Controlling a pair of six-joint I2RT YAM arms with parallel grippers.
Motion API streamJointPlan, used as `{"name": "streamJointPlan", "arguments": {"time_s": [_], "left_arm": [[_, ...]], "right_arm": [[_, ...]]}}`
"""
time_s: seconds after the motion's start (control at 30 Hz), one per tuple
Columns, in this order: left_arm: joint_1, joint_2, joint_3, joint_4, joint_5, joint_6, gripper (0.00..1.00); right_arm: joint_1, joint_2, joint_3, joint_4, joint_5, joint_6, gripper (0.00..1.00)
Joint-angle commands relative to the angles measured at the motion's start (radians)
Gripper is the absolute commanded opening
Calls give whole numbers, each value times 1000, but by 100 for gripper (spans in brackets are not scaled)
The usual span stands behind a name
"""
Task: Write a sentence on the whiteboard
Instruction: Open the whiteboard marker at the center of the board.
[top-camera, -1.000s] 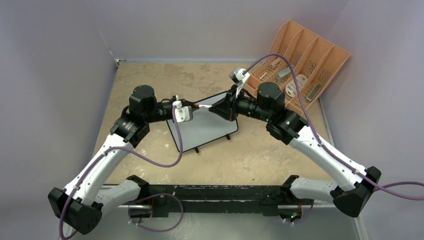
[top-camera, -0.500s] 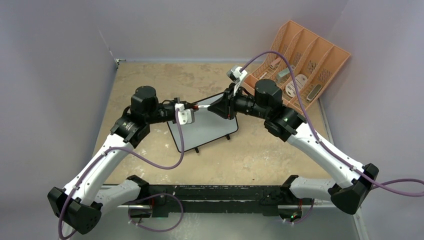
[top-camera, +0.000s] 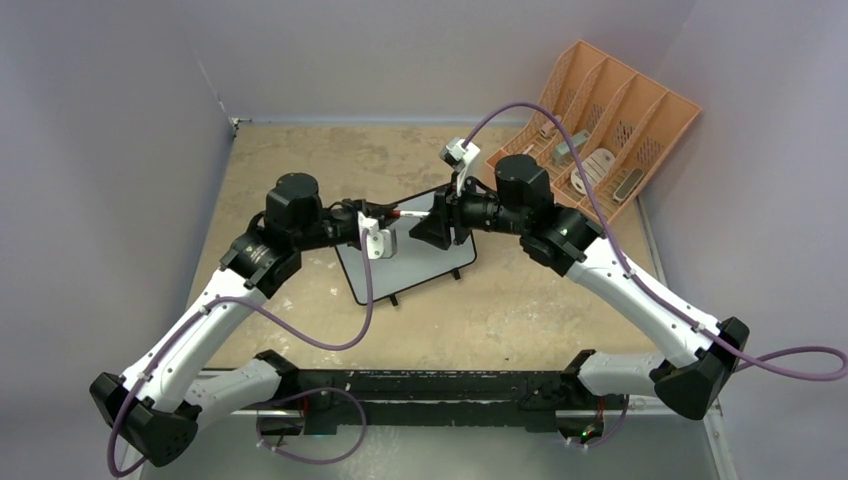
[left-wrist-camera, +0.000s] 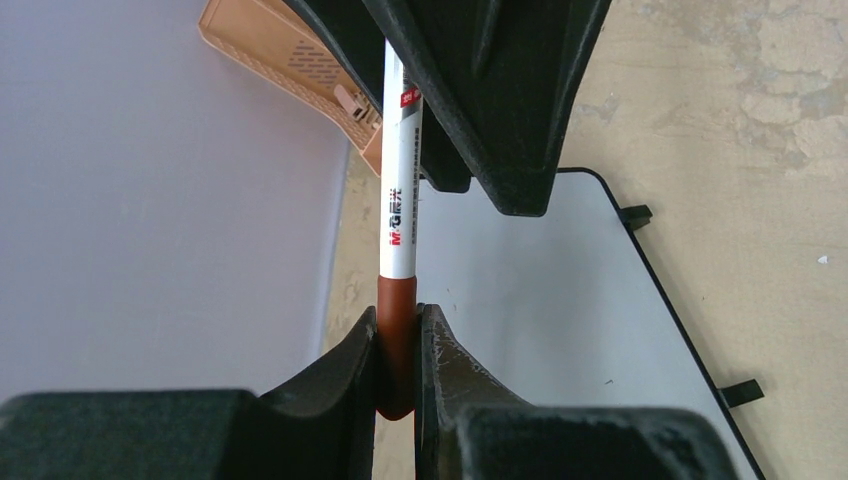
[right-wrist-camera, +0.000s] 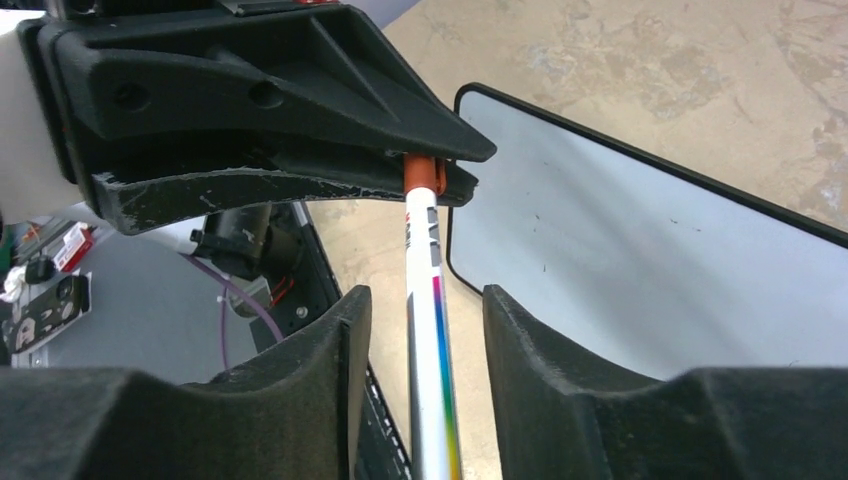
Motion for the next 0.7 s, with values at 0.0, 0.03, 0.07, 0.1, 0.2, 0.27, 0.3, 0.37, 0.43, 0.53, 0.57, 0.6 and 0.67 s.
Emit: {"name": "streamJointPlan", "arguments": {"time_s": [0.0,0.03,0.07,0.1,0.2,0.27,0.3,0.37,0.43,0.53,0.57,0.6,0.67], "left_arm": [[-17,-22,38,-23,-36,59,0],[-19,-24,37,-33,-42,62,0],[-20,-25,36,-37,-45,65,0],[-21,-26,35,-42,-51,67,0],[-29,-31,32,-56,-67,78,0],[-30,-34,32,-57,-66,79,0],[-33,-35,33,-60,-62,78,0],[-38,-37,32,-66,-65,82,0],[-48,-40,29,-71,-74,90,0],[-55,-43,29,-77,-82,93,0],[-56,-43,30,-78,-85,94,0],[-57,-43,31,-78,-84,93,0],[-60,-41,33,-79,-82,94,0]], "right_arm": [[3,-23,69,-28,-31,-24,50],[4,-25,74,-33,-29,-24,51],[3,-27,77,-39,-27,-24,52],[4,-28,81,-43,-25,-24,52],[4,-34,88,-53,-9,-21,54],[3,-34,89,-59,-3,-22,54],[3,-33,90,-63,-1,-22,54],[3,-30,89,-65,-2,-21,52],[3,-30,91,-65,-3,-22,48],[3,-29,91,-65,-2,-23,42],[4,-27,91,-68,-4,-23,40],[4,-27,91,-68,-4,-23,37],[4,-26,90,-69,-7,-23,33]]}}
